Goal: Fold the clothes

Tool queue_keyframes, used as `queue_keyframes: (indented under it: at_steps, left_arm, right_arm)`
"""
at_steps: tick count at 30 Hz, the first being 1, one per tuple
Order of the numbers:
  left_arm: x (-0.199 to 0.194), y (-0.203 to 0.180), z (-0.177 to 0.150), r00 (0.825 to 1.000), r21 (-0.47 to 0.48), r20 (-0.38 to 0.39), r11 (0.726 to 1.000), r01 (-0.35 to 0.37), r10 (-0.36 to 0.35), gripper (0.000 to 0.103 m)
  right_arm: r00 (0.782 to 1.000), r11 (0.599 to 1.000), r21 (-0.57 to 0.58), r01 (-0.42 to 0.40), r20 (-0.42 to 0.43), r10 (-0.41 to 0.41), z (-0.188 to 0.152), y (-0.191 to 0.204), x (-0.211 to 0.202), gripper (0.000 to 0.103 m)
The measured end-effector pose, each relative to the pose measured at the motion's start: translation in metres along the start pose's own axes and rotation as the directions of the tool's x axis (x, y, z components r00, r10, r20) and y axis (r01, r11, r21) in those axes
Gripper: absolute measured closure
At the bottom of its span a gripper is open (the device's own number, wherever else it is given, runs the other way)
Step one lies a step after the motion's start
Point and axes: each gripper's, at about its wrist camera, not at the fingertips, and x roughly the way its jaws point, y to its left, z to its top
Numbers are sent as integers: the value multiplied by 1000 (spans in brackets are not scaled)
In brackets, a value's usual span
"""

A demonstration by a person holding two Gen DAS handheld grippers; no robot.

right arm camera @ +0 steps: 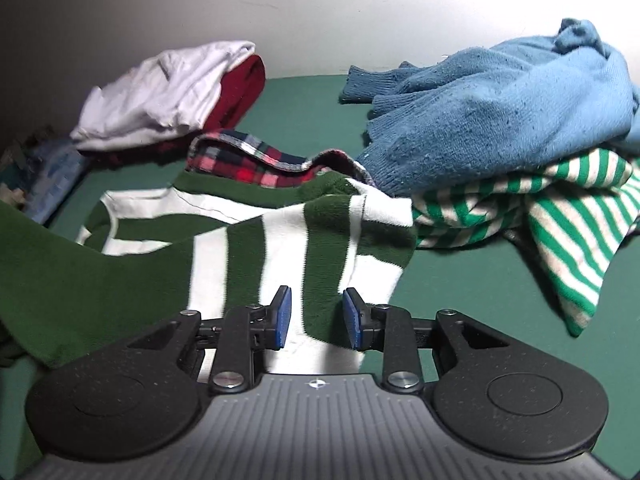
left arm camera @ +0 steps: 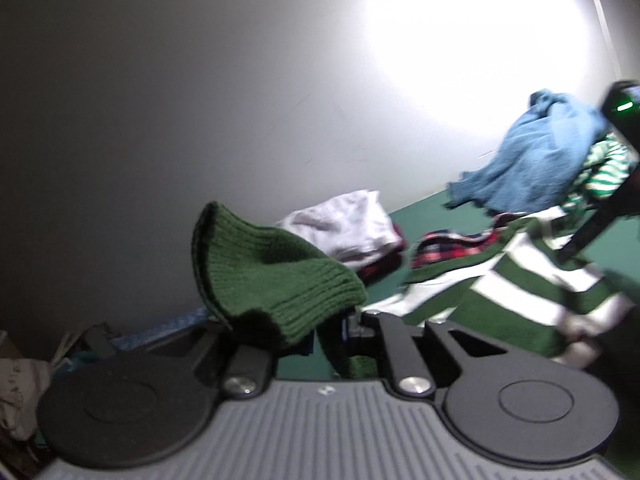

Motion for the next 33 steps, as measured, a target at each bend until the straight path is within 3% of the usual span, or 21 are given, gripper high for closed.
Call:
queue_keyframes:
  at_steps: [3,8,14,19,25,30,32,33]
  left_arm:
    - [-21,-25,-7,997,17,22,997,78,-79,91]
    - [-33,-62,-21,990,70,14,988,138,-139,92]
    - [-45,-84,-32,982,135,13,974,183,-187,92]
    - [-53,-98,-38,977,204,26,958,203,-213,92]
    - [-57,-104,-41,972,231,29,947,221,-234,92]
    - [-61,-103,-41,970,235,26,944,230,-243,92]
    - [-63,-103,-42,969,238,24,943,233,-246,92]
    - [-64,-104,-43,969,241,24,942,234,-247,92]
  right_arm:
    - [1000,1000,15,21,-6,-21,3,0,3,73]
    - [1000,1000,28,9,-7,-9,5,0,2,73]
    - [994,991,90,-104,-32,107,6,4,-7,70]
    - [958,951,155,-266,-70,279,3,19,-12,67]
    - [919,916,164,-365,-94,383,0,42,-15,64]
    - [898,901,169,-399,-128,421,-4,51,-10,64]
    - [892,896,169,-411,-131,434,-6,54,-9,68]
    - [893,897,161,-411,-129,432,-7,55,-10,84]
